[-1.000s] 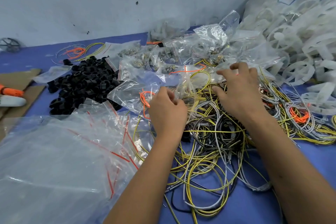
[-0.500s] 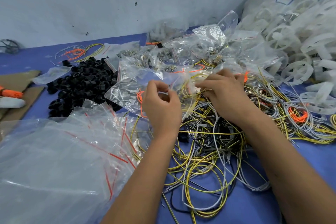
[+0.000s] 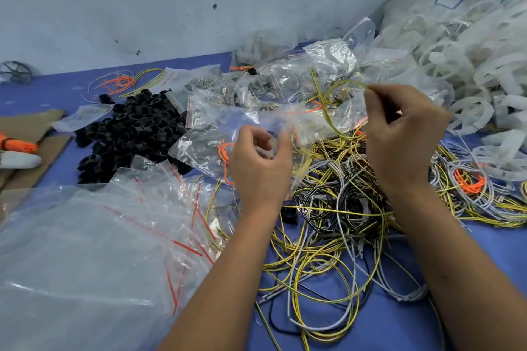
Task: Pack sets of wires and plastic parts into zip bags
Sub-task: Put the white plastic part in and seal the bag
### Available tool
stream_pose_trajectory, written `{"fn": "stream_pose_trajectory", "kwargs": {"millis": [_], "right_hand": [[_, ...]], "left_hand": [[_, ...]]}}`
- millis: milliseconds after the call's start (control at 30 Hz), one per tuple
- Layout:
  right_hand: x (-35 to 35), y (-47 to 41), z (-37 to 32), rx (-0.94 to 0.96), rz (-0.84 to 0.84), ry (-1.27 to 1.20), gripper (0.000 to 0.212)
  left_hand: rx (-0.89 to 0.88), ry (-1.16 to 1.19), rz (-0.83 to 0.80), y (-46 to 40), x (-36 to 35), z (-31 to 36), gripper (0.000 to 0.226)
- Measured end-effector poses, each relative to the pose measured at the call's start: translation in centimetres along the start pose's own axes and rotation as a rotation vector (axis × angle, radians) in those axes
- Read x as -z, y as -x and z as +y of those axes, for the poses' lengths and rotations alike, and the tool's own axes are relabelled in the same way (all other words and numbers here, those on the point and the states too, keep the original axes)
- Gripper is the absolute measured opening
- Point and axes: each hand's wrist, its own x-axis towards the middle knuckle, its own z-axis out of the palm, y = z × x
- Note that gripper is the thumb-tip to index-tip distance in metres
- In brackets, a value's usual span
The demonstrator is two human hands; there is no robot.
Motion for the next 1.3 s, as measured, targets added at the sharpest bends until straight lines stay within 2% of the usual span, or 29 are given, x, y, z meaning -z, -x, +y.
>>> {"fn": "stream_pose_trajectory", "kwargs": {"millis": [100,200,267,300,400,433,500,567,633,733,833,933,1133,1300], "right_hand": [[0.0,-0.2,-0.4,-0.130,0.048,-0.177,0.016],[0.2,-0.4,-1.0,-0.274,0.049,-0.317,0.006],[0.3,-0.5,-1.0,-0.312,0.037,-0.308,0.006],[0.2,-0.4,-0.7,-0.298,0.028,-0.237,0.009],[0.2,0.0,0.1,-0.152,0.031,0.188,0.021],[0.3,-0.1,0.0,-0.108,0.059,0.245,0.021],[0.5,-0.1,-0.3,-0.018,0.129,0.171,0.018],[0.6,-0.4,-0.6,-0.011,0.148,-0.095,0.013],[0.6,-0.8,-1.0,-0.122,0.051,-0.357,0.008],[0.4,-0.9,-1.0,-0.229,-0.158,-0.425,0.015],[0.1,-0.8,-0.4,-0.281,-0.343,-0.364,0.016],[0.1,-0.6,-0.2,-0.243,-0.475,-0.227,0.011],[0.6,-0.7,-0.8,-0.143,-0.610,-0.037,0.015],[1.0,-1.0,-0.7,-0.125,-0.676,0.010,0.016]], "left_hand": [[-0.071,-0.171,-0.084,0.0,-0.3,-0.3,0.027],[-0.045,-0.196,-0.137,-0.1,-0.4,-0.6,0.017],[-0.021,-0.178,-0.144,-0.1,-0.3,-0.6,0.017],[-0.006,-0.159,-0.138,-0.2,-0.3,-0.6,0.017],[0.032,-0.108,-0.099,-0.3,-0.3,-0.7,0.015],[0.043,-0.097,-0.087,-0.3,-0.2,-0.7,0.013],[0.063,-0.081,-0.067,-0.4,-0.1,-0.6,0.011],[0.074,-0.066,-0.046,-0.4,-0.1,-0.5,0.011],[0.070,-0.050,-0.014,-0.4,0.0,-0.4,0.010],[0.027,-0.042,0.052,-0.3,0.0,-0.1,0.011],[-0.053,-0.039,0.076,-0.1,0.0,0.1,0.012],[-0.165,-0.089,0.114,0.0,0.1,0.2,0.014],[-0.299,-0.152,0.169,0.0,0.3,0.3,0.016],[-0.256,-0.112,0.189,0.0,0.3,0.2,0.015]]}}
